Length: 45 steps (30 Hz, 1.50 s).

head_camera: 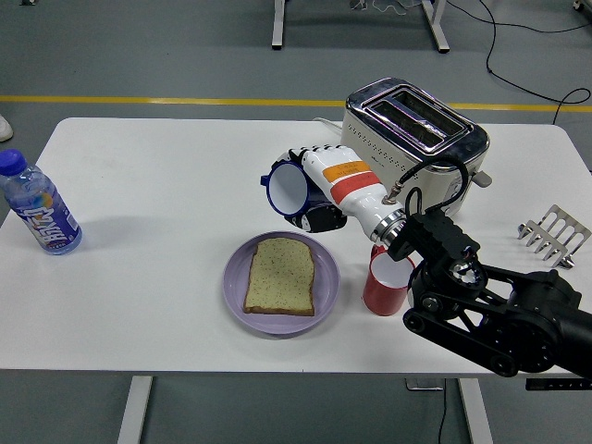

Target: Pick up the cup,pour liquid into bread,place the cup on the desk

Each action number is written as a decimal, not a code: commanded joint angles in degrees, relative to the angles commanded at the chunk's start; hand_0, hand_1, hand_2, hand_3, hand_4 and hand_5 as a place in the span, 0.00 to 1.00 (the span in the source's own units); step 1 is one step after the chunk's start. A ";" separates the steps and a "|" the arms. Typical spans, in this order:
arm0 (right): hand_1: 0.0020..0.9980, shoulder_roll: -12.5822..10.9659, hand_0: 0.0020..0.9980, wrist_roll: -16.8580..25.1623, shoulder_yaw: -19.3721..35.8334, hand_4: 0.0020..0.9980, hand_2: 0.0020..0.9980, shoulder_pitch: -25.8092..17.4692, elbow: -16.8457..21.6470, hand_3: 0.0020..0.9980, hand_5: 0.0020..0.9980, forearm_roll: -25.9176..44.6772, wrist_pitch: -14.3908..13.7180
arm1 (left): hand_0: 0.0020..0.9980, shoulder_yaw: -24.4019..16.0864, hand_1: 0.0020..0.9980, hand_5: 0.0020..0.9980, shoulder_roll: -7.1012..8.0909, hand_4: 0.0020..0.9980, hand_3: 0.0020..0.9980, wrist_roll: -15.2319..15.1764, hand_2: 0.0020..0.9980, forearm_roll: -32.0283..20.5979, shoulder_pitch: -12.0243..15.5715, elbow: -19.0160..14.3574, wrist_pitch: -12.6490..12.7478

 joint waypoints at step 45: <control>0.39 -1.72 0.38 6.86 3.63 0.73 0.52 -0.78 3.97 0.52 0.00 32.56 8.32 | 0.69 -0.19 0.76 1.00 0.01 0.40 0.61 0.25 0.77 0.55 0.00 -0.02 0.08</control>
